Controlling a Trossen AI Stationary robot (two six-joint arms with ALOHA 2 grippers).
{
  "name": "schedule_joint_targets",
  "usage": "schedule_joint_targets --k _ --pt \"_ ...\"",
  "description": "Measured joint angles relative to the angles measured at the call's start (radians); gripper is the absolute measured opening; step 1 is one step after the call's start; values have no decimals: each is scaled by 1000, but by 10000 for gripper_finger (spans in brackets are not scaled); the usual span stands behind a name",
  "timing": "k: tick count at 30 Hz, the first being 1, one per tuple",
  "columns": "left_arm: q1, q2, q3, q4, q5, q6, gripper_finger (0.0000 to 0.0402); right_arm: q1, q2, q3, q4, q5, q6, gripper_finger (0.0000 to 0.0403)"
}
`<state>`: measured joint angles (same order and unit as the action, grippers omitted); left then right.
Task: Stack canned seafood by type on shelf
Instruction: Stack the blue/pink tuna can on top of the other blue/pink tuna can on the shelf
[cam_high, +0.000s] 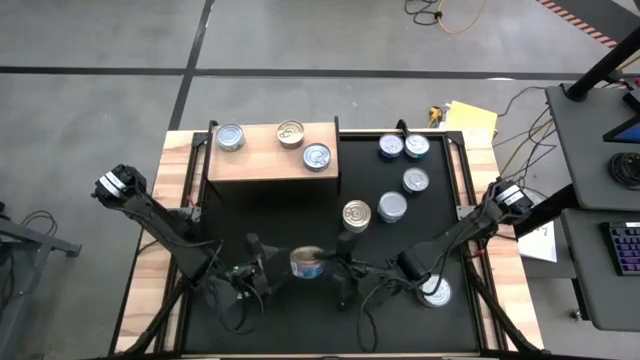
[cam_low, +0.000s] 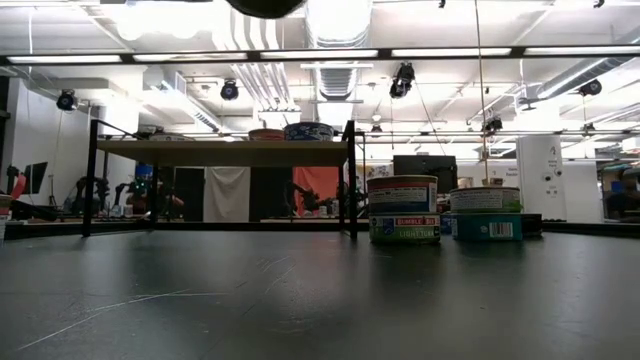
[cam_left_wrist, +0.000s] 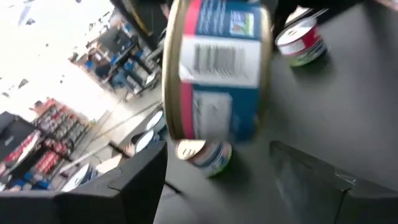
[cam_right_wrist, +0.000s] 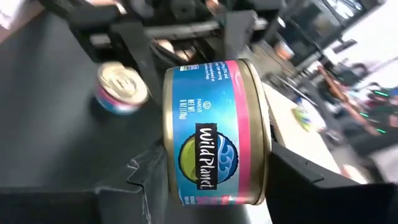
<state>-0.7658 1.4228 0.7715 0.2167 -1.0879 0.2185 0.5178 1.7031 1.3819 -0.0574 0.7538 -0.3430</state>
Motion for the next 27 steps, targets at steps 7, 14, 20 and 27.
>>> schedule_joint_targets --k 7,14,20,27 --pt "-2 -118 -36 -227 5 -117 264 -74 0 136 -231 93 -88 190" --pt "3 -308 -195 -77 150 21 264 -266 0 207 -234 30 -318 190" --pt "37 -424 -362 269 498 260 264 -515 0 218 -171 -193 -409 190" --pt "108 -421 -474 590 573 324 264 -699 1 220 -139 -300 -407 190"
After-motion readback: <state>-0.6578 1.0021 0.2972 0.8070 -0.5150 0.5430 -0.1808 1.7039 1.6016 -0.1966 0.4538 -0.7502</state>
